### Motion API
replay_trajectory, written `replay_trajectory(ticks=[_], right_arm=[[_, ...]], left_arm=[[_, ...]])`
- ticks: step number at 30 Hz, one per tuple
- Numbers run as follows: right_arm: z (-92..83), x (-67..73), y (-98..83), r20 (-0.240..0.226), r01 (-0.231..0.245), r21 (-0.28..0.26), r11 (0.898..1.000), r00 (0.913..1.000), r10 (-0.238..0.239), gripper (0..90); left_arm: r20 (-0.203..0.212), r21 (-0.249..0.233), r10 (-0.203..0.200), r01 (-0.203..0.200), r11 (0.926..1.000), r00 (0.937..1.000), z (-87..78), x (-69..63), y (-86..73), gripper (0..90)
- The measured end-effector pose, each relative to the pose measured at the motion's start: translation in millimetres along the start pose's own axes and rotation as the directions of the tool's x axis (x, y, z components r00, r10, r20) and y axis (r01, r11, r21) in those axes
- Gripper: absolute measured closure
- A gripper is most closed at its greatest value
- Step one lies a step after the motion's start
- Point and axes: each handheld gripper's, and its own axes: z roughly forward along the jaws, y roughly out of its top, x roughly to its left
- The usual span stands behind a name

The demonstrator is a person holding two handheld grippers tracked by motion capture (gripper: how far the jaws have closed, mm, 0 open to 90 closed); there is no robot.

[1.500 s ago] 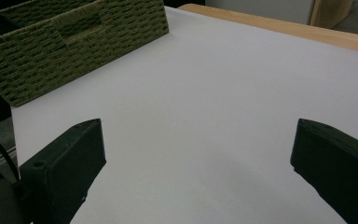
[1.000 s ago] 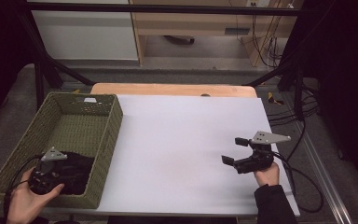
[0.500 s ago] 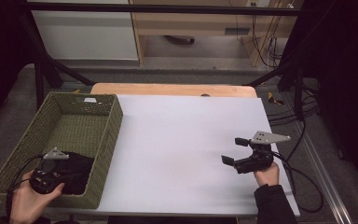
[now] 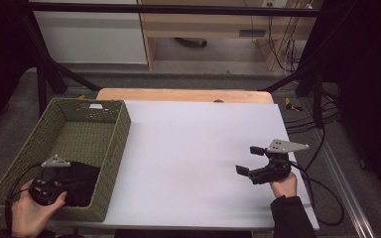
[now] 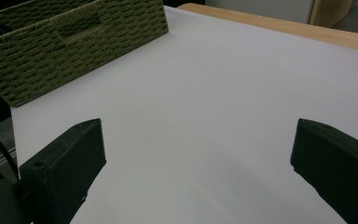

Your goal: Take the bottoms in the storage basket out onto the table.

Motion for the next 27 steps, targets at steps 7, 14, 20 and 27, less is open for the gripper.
replay_trajectory(ticks=[7,14,20,27], right_arm=[[-0.8,-0.1,0.2,0.001,-0.001,-0.006,1.0,1.0,0.001,3.6],[-0.8,-0.5,-0.2,0.0,-0.002,-0.005,1.0,1.0,0.002,3.6],[-1.7,-0.8,0.1,-0.001,-0.002,-0.009,1.0,1.0,0.002,3.6],[-0.9,-0.8,-0.3,-0.001,-0.001,-0.01,1.0,1.0,0.001,3.6]], left_arm=[[0.001,-0.029,-0.006,0.006,0.9996,1.0,-5.8,1.7,0.8,79.3],[-0.003,-0.056,-0.012,0.011,0.9984,0.9999,-12.2,2.1,2.1,79.4],[-0.004,-0.072,-0.014,0.013,0.9973,0.9999,-17.5,2.8,4.3,79.5],[0.002,-0.088,-0.009,0.009,0.9961,1.0,-23.0,3.0,6.3,79.5]])
